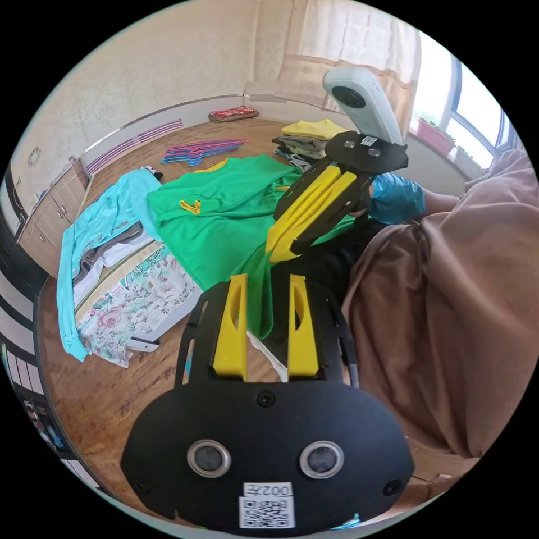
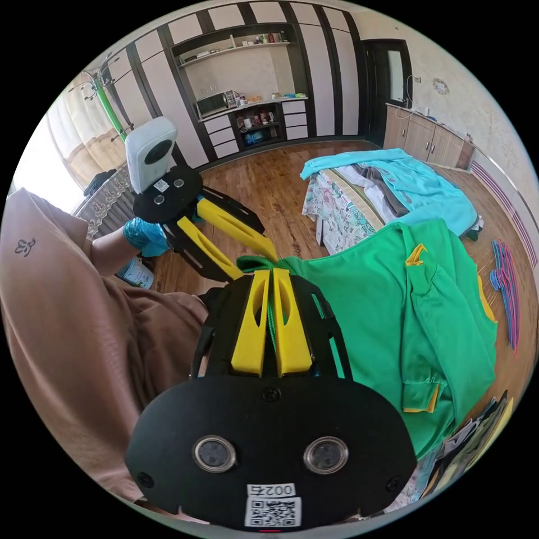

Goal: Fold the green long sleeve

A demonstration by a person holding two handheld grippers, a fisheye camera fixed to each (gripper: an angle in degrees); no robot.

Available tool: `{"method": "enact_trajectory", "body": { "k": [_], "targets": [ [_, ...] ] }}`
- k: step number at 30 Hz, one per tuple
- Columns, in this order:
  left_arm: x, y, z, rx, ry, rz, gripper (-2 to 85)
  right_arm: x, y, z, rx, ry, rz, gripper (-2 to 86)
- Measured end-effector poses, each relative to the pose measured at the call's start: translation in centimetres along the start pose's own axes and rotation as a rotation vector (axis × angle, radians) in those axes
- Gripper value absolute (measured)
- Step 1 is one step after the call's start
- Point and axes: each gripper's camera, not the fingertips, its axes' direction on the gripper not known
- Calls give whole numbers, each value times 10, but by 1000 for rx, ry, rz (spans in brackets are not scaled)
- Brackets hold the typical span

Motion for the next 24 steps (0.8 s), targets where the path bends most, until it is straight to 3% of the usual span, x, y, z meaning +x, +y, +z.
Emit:
{"method": "enact_trajectory", "body": {
  "k": [9, 14, 24],
  "targets": [
    [2, 10, -14, 31, -85, -61, -8, -15, 27, -1, -28, 6, -25, 23],
    [5, 4, -31, 47, -131, -40, -10, -29, 56, -7, -89, 155, 27, 73],
    [2, -8, -61, 103, -169, -31, -10, -33, 135, -29, -266, 524, 228, 65]
  ]
}}
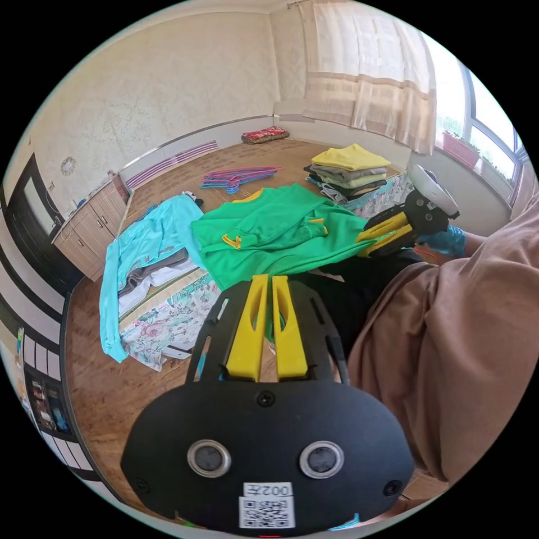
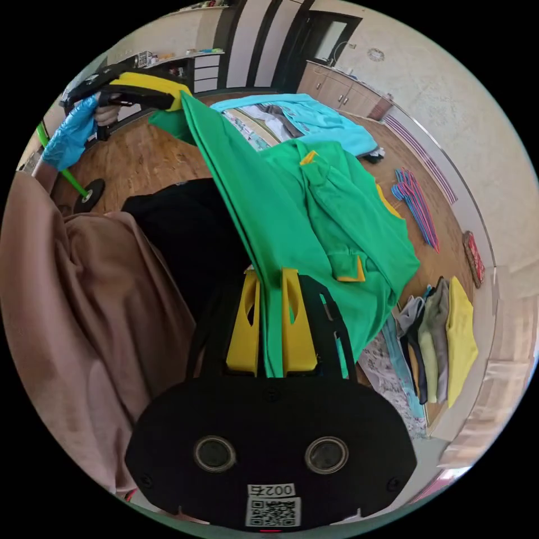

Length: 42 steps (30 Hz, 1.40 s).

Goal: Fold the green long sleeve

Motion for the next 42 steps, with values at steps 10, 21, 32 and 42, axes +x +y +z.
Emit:
{"method": "enact_trajectory", "body": {
  "k": [10, 21, 32, 42],
  "targets": [
    [-1, -2, 1, -84, 0, 45, -10, 17, 99, -4, -124, 160, 196, 60],
    [-2, 28, 32, -174, 132, -4, -9, 15, 163, 13, -114, 197, 289, 61],
    [8, 42, 52, -194, 70, -18, 47, 27, 189, 18, -91, 219, 347, 67],
    [-4, 26, 33, -191, 41, 24, -8, 51, 203, 1, -36, 232, 331, -7]
  ]
}}
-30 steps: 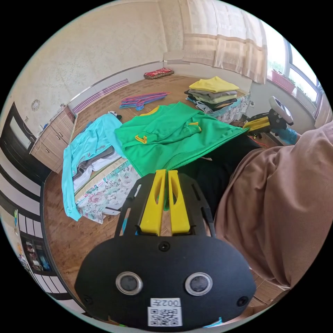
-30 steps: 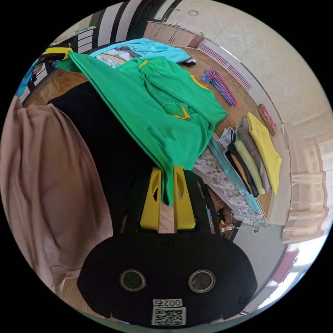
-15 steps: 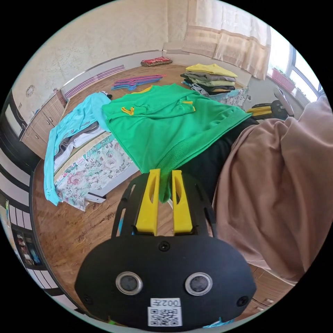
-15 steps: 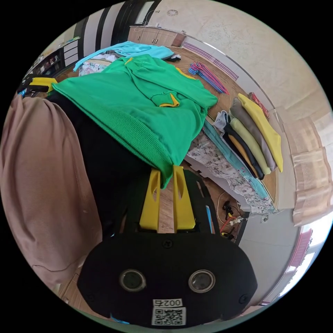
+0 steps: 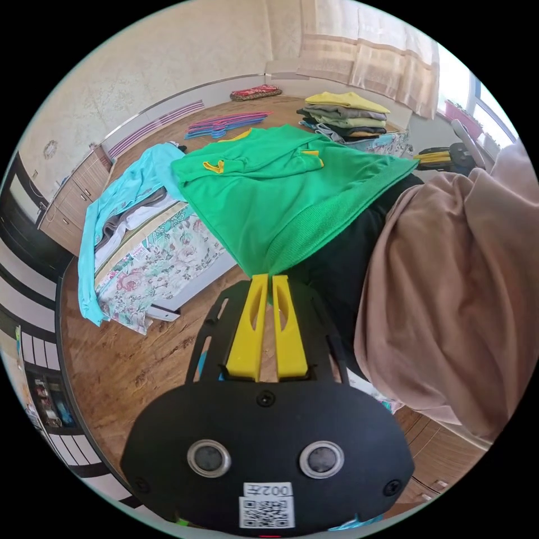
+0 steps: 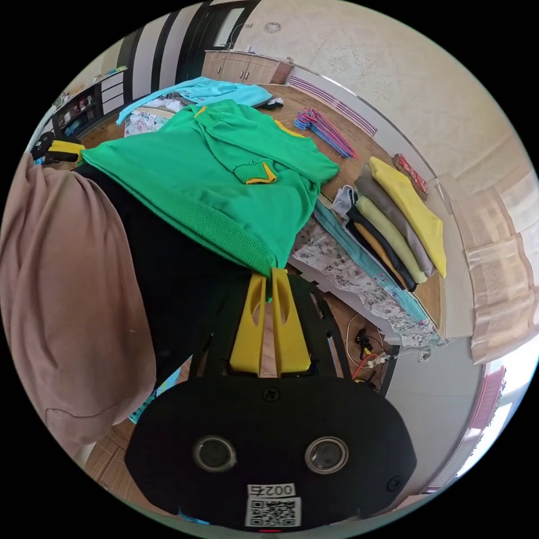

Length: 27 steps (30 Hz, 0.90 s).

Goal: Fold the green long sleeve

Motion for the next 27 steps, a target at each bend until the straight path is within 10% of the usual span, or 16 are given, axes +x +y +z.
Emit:
{"method": "enact_trajectory", "body": {
  "k": [27],
  "targets": [
    [-59, -135, -159, 152, -64, 273, -10, 122, -82, -43, 347, 164, 21, -9]
  ]
}}
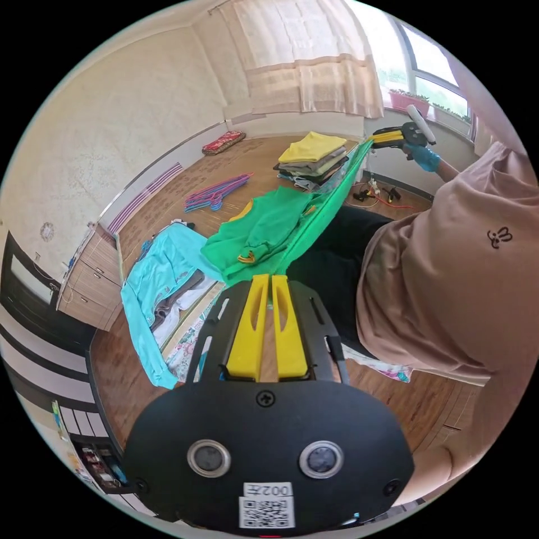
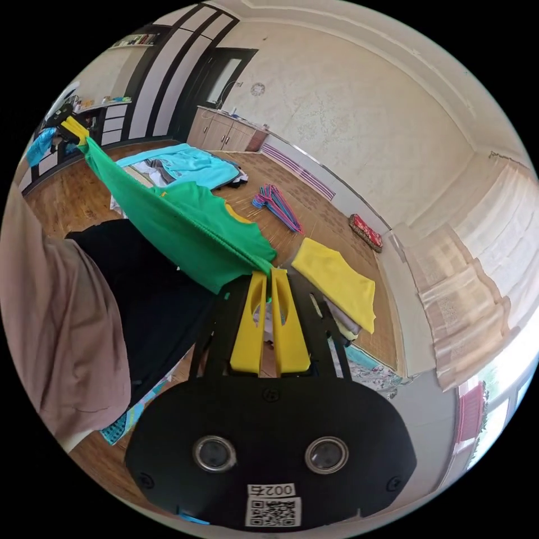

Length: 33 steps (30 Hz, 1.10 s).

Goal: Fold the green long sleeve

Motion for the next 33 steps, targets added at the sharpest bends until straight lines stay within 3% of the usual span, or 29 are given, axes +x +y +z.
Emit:
{"method": "enact_trajectory", "body": {
  "k": [10, 23, 33],
  "targets": [
    [-138, -135, 72, -59, -223, -118, -10, 68, -135, 158, 3, 112, 241, -9],
    [-288, -241, 267, -269, -173, -272, -10, 107, -238, 432, -423, 58, 403, -9],
    [-355, -265, 358, -408, -69, -311, -2, 109, -273, 566, -560, 7, 358, -5]
  ]
}}
